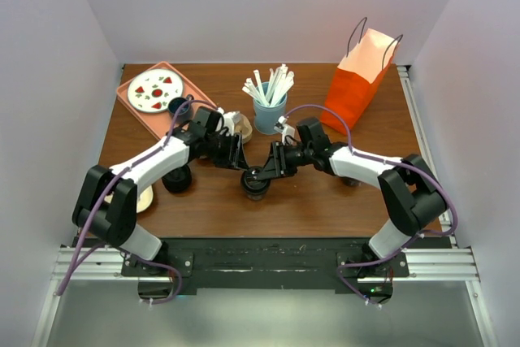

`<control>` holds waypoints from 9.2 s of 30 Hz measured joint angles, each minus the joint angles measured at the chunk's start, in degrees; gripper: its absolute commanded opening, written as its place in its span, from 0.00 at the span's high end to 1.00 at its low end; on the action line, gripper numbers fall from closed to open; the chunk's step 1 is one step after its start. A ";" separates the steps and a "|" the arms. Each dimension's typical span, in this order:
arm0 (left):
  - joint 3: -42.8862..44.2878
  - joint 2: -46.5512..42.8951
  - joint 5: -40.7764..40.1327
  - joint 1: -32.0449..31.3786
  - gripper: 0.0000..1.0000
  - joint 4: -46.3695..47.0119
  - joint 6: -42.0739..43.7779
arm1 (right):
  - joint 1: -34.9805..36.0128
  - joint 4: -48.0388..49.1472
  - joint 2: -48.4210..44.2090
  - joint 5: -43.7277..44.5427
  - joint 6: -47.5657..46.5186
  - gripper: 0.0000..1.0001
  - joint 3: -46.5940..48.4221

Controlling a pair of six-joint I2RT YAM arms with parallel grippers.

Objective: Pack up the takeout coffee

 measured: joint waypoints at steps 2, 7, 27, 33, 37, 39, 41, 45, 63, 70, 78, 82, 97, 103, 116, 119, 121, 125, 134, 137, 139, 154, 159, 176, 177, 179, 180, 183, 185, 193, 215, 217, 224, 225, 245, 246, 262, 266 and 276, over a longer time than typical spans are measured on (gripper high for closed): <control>1.25 0.74 0.02 0.57 0.52 -1.92 0.00 | 0.35 -0.11 -0.20 0.74 0.37 0.73 0.00; 4.98 2.14 -0.83 2.25 0.55 -6.03 0.39 | 0.83 -0.02 -0.22 1.60 1.05 0.73 0.00; -13.22 -11.34 7.23 4.83 0.58 2.62 -8.63 | 1.14 0.17 -0.50 2.58 2.58 0.73 -0.22; -15.50 -10.62 9.49 5.03 0.60 7.50 -10.64 | 1.11 0.50 -0.50 2.58 2.91 0.73 -0.39; -16.85 -10.62 10.93 5.33 0.69 10.12 -11.69 | 1.09 0.50 -0.50 2.58 2.93 0.73 -0.39; -17.88 -10.62 11.93 5.46 0.73 12.02 -12.68 | 1.07 0.79 -0.39 2.51 2.93 0.73 -0.55; -18.84 -10.58 12.96 5.68 0.78 14.12 -13.79 | 1.03 1.27 -0.24 2.38 3.02 0.73 -0.79; -20.52 -10.32 14.73 5.77 0.85 18.03 -16.20 | 0.66 2.80 -0.04 1.92 3.37 0.74 -1.75; -20.96 -10.75 9.99 3.08 0.96 18.53 -17.73 | -0.07 9.75 -0.70 1.60 6.14 0.75 -6.05; -20.92 -13.27 5.38 0.50 0.63 18.53 -18.27 | -0.39 12.72 -2.23 2.49 8.00 0.75 -8.52; -21.29 -15.08 2.10 0.22 0.47 16.09 -20.11 | -0.17 12.28 -4.17 4.74 10.03 0.75 -9.03; -23.15 -17.20 1.66 -0.44 0.47 16.44 -21.99 | 0.37 12.59 -5.07 6.34 11.45 0.75 -9.66; -28.11 -21.29 5.79 -2.56 0.59 24.59 -26.67 | 1.77 12.74 -6.60 9.66 15.21 0.75 -10.62; -28.15 -20.83 4.87 -1.97 0.60 24.22 -25.46 | 1.88 12.66 -6.73 9.90 15.28 0.75 -10.67; -28.15 -20.02 3.91 0.02 0.60 23.96 -23.82 | 1.92 12.46 -6.91 10.14 15.50 0.75 -10.73; -28.15 -19.54 4.52 0.09 0.62 24.46 -23.82 | 1.92 12.48 -6.91 10.21 15.54 0.75 -10.73; -28.15 -19.04 4.96 0.15 0.64 24.98 -23.85 | 1.92 12.48 -6.91 10.27 15.56 0.75 -10.73; -27.32 -17.46 5.64 0.46 0.80 25.27 -24.11 | 1.92 12.63 -6.91 10.88 15.56 0.75 -10.75; -25.92 -16.17 4.81 0.39 0.88 21.94 -25.16 | 1.84 14.40 -6.91 11.13 15.61 0.76 -11.82; -26.56 -15.98 4.90 0.26 0.90 22.34 -25.68 | 1.88 15.45 -6.86 11.13 15.61 0.76 -12.39; -26.67 -15.41 5.22 0.04 0.89 22.95 -26.05 | 1.86 15.93 -6.71 11.17 15.61 0.76 -12.72; -18.47 -12.74 3.58 0.28 0.51 11.82 -22.38 | 1.46 11.08 -6.34 11.67 13.27 0.76 -9.11; -14.40 -12.22 1.70 0.79 0.43 4.92 -18.49 | 1.68 8.83 -5.73 11.72 12.61 0.76 -7.45; -7.04 -3.06 8.22 1.44 0.38 6.40 -10.95 | 1.92 5.35 -5.31 11.78 11.45 0.75 -5.35; -7.23 -2.54 8.24 1.44 0.39 6.54 -10.73 | 1.95 5.35 -5.31 11.78 11.43 0.75 -5.33; -7.54 -1.68 8.63 1.44 0.39 7.06 -10.36 | 1.95 5.33 -5.31 11.74 11.34 0.75 -5.33; -7.54 -1.38 9.16 1.49 0.41 7.76 -9.97 | 1.95 5.35 -5.31 11.76 11.34 0.75 -5.33; -7.54 -0.46 10.40 1.46 0.43 9.29 -9.42 | 1.95 5.35 -5.31 11.76 11.37 0.75 -5.33; -7.54 -0.04 11.32 1.46 0.46 9.92 -8.92 | 1.95 5.38 -5.31 11.76 11.37 0.75 -5.33; -7.93 0.55 12.24 1.49 0.56 11.13 -8.26 | 1.95 5.16 -5.44 11.69 11.39 0.66 -5.31; -7.32 2.91 14.14 0.35 0.60 14.12 -6.78 | -6.29 -10.84 -11.96 10.32 6.47 0.54 -2.82; -7.32 2.95 14.21 0.35 0.60 14.14 -6.56 | -7.23 -11.50 -11.65 9.31 5.42 0.55 -2.43; -5.77 4.26 14.73 0.28 0.60 13.07 -5.33 | -7.67 -11.85 -6.84 4.22 1.77 0.60 -0.15; -5.38 4.50 14.80 0.28 0.60 12.61 -5.27 | -7.69 -11.85 -6.29 3.34 1.49 0.60 0.24; -4.37 6.43 15.04 -0.33 0.61 12.35 -4.57 | -8.70 1.44 -5.99 -0.09 3.30 0.84 -7.37; -4.50 6.40 15.06 -0.33 0.61 12.57 -4.59 | -8.70 2.84 -6.32 0.20 3.76 0.84 -8.55; -4.00 6.97 15.50 -0.98 0.62 13.70 -4.46 | -7.98 -6.12 -9.66 4.92 3.69 0.75 -3.30; -3.08 7.72 15.54 -1.49 0.62 13.62 -4.02 | -8.00 -9.99 -8.83 5.66 1.40 0.75 1.36; -0.79 9.14 15.98 -1.88 0.62 12.17 -2.62 | -8.59 -14.27 -3.52 5.49 -3.72 0.75 5.46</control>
